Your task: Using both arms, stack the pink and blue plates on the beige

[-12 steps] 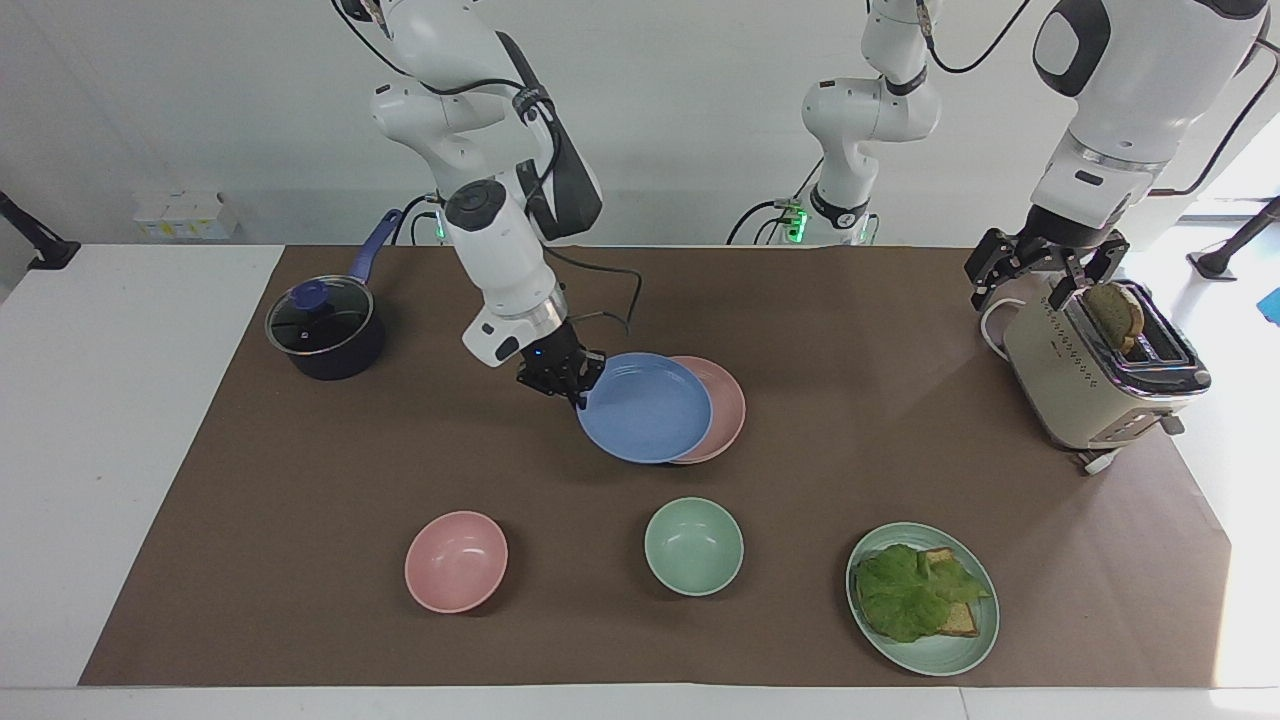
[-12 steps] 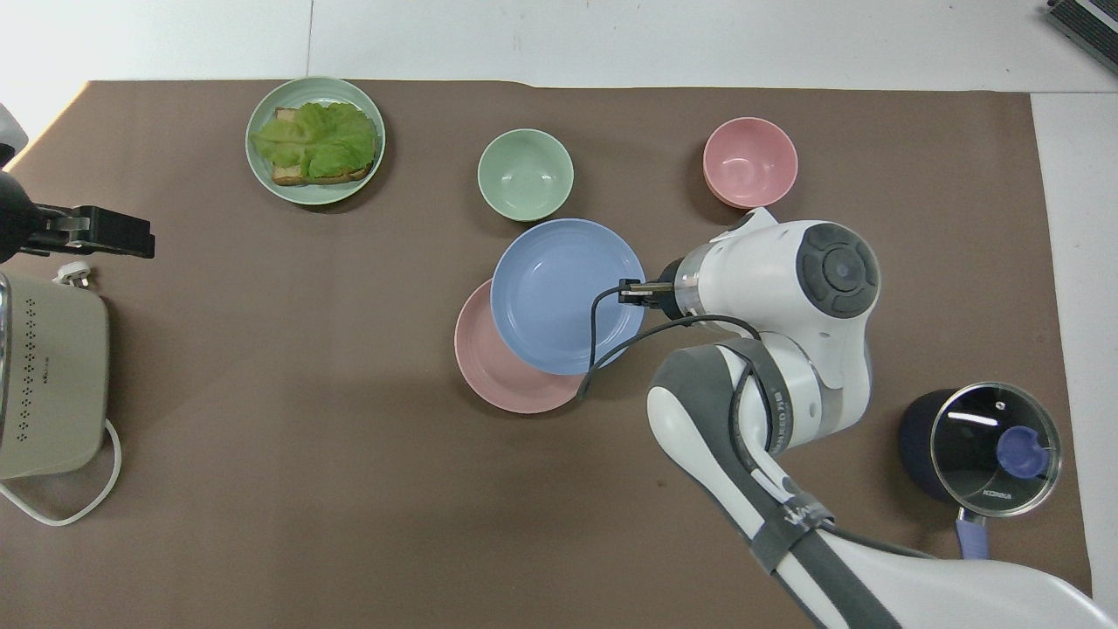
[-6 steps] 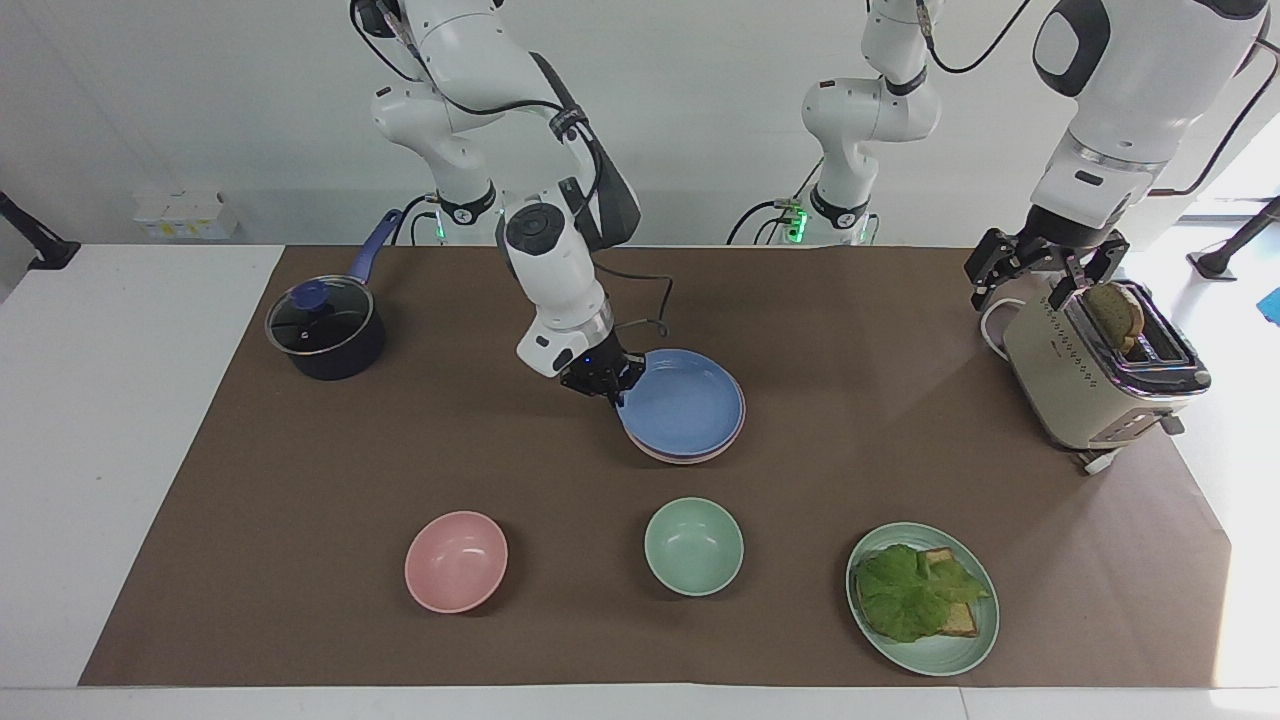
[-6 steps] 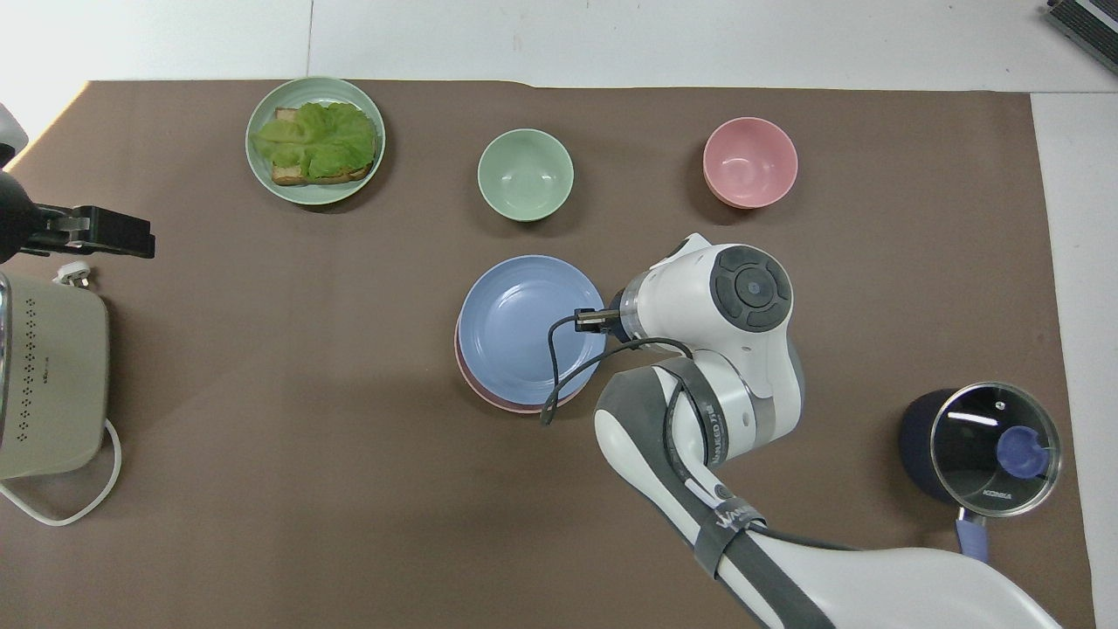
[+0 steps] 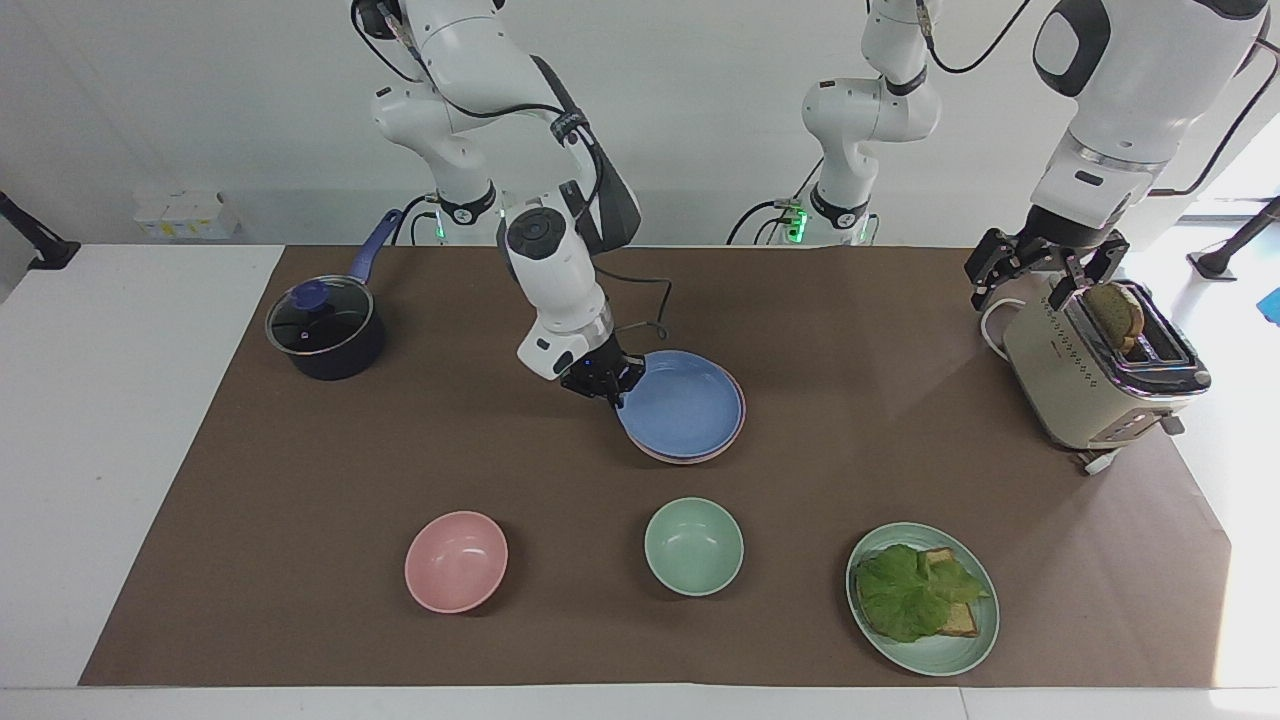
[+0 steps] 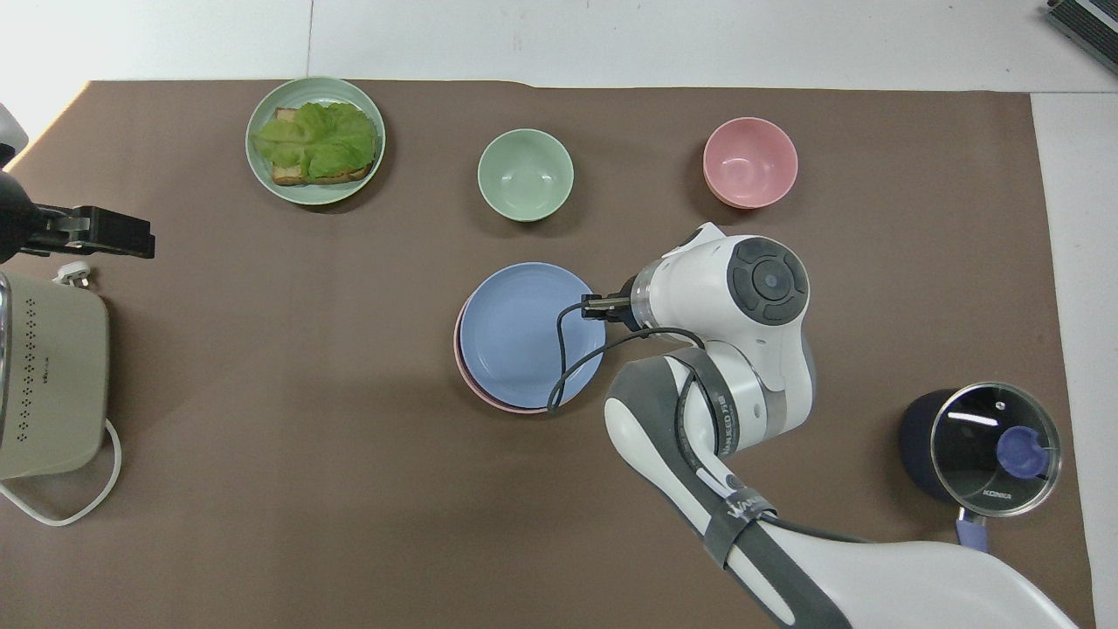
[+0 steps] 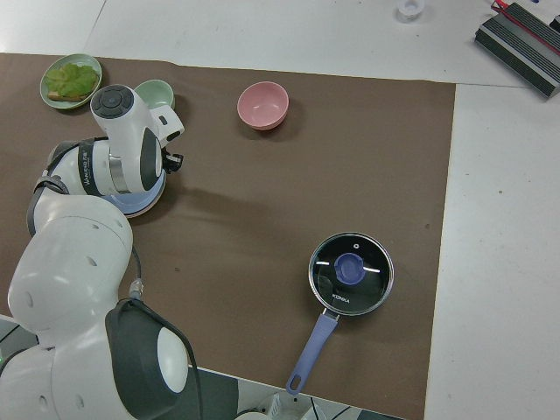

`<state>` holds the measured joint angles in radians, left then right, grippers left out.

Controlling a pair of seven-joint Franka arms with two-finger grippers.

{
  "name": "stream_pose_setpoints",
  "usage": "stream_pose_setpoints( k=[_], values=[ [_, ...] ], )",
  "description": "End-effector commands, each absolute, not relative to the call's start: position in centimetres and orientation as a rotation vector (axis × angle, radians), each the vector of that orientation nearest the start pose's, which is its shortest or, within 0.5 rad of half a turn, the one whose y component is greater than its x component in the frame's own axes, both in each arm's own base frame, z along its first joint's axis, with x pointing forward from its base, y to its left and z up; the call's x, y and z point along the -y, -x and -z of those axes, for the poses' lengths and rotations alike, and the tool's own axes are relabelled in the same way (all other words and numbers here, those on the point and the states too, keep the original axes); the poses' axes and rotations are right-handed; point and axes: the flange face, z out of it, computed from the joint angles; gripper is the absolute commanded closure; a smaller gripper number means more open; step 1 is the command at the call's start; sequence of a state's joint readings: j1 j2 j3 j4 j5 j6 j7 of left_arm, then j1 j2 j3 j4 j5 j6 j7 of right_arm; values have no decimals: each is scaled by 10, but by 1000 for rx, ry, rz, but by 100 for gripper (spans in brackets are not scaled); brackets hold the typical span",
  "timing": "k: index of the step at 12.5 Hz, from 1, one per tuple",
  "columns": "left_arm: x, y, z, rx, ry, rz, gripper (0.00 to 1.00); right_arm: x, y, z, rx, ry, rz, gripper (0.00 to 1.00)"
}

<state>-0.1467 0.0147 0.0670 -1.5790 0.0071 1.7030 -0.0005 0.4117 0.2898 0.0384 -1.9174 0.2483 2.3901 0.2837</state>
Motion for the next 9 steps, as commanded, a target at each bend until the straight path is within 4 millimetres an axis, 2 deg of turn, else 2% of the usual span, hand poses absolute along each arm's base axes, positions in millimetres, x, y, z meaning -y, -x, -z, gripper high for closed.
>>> stream_pose_setpoints(
  k=[1, 3, 5, 6, 9],
  values=[
    [41, -568, -625, -126, 3121, 157, 0, -277, -582, -373, -30, 2860, 172, 0],
    [41, -567, -626, -126, 3121, 159, 0, -257, -587, -394, -60, 2862, 180, 0],
    [41, -568, -625, -126, 3121, 157, 0, -228, -589, -424, -90, 2870, 189, 0],
    [41, -568, -625, -126, 3121, 157, 0, -208, -590, -438, -119, 2870, 193, 0],
    [41, -568, -625, -126, 3121, 157, 0, -133, -596, -479, -185, 2951, 279, 0]
  ],
)
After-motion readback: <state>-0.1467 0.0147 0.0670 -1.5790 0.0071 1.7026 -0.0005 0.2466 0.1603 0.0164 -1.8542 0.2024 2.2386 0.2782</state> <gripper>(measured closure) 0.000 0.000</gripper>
